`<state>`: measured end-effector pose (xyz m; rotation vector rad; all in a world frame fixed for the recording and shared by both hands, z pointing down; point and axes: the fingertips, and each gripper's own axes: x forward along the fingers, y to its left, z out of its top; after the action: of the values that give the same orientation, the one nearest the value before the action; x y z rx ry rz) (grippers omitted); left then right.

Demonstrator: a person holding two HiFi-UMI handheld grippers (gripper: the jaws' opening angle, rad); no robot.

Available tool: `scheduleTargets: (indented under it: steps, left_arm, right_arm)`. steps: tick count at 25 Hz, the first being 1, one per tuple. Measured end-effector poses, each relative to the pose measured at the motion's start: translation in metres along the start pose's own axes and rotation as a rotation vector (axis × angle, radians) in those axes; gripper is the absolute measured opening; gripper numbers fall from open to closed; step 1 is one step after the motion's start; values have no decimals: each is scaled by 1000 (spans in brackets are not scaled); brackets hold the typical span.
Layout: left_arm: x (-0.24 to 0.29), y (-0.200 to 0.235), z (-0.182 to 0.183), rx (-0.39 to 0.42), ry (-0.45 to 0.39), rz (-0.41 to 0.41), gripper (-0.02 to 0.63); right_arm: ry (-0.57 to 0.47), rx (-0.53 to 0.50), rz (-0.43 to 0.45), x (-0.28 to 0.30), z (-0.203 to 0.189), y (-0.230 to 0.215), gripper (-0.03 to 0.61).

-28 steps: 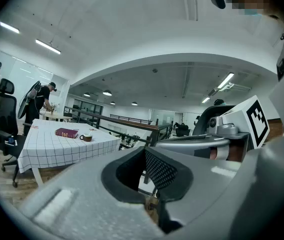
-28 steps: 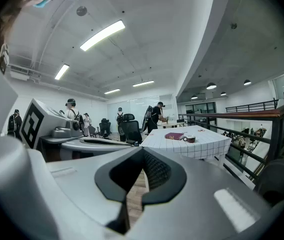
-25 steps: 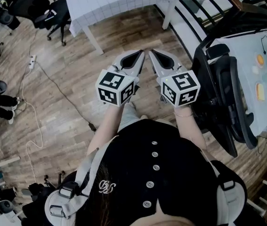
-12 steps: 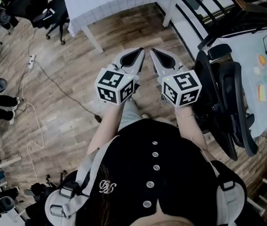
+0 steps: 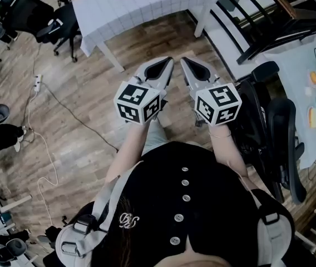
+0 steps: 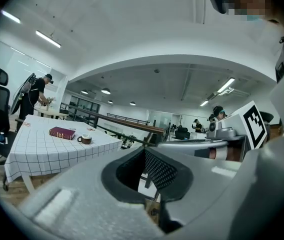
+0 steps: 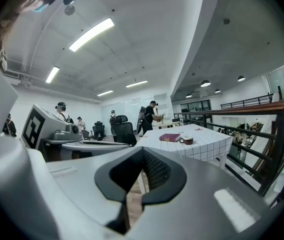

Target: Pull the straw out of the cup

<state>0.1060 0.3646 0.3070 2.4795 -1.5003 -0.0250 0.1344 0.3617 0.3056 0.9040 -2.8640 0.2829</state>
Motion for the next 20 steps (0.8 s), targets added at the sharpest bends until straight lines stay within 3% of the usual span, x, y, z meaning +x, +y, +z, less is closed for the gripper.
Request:
scheduleTargets:
  steps: [10, 20]
  left_arm:
    - [38, 66, 42, 41, 18, -80, -3]
    - [48, 126, 45, 51, 33, -129, -3]
  right_arm:
    - [-23, 0, -52, 79, 38, -28, -2]
    - [-27, 14, -110, 148, 36, -41, -2]
